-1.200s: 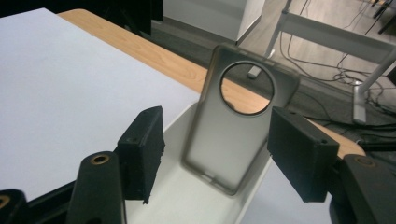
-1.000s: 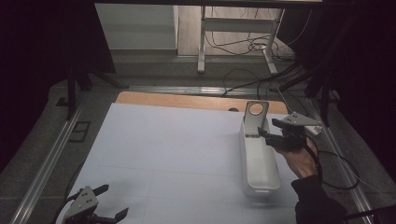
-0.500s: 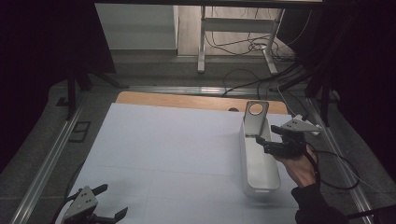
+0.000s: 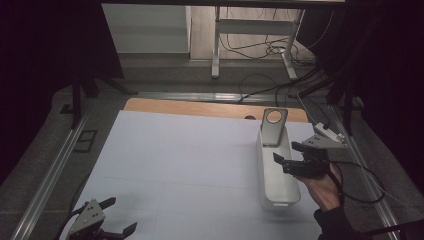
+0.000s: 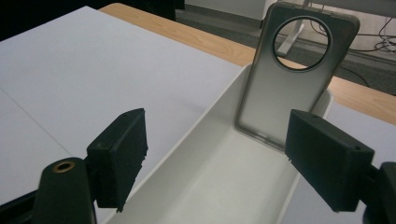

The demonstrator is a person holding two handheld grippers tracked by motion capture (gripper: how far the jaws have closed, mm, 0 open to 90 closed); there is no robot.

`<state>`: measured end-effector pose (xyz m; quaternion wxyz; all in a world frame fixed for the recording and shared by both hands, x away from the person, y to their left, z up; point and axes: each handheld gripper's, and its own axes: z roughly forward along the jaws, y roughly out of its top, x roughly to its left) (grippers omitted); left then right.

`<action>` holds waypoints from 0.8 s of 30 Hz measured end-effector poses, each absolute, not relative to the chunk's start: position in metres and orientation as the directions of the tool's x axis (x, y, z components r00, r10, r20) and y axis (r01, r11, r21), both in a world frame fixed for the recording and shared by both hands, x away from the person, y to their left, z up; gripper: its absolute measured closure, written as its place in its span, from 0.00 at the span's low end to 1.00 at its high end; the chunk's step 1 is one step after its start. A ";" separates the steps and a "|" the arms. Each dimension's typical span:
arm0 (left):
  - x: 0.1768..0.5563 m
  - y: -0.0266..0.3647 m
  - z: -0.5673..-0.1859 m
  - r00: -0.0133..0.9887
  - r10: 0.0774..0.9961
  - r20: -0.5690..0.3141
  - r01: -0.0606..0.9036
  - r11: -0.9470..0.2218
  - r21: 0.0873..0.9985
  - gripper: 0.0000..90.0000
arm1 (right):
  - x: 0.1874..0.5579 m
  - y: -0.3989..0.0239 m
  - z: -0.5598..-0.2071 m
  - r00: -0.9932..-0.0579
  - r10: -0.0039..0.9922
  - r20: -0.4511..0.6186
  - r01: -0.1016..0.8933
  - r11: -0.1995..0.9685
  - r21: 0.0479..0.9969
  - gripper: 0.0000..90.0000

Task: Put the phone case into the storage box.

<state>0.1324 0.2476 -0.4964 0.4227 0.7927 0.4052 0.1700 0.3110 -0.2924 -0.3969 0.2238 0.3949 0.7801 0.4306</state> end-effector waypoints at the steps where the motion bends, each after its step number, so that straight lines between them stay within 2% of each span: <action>1: 0.132 0.248 -0.496 0.614 0.786 -0.074 0.499 -0.314 0.808 0.00 | 0.310 -0.292 -0.397 -0.587 0.810 -0.009 0.424 0.317 0.849 0.22; 24: 0.133 0.247 -0.497 0.615 0.785 -0.073 0.503 -0.319 0.803 0.00 | 0.275 -0.288 -0.407 -0.617 0.787 0.001 0.442 0.346 0.827 0.12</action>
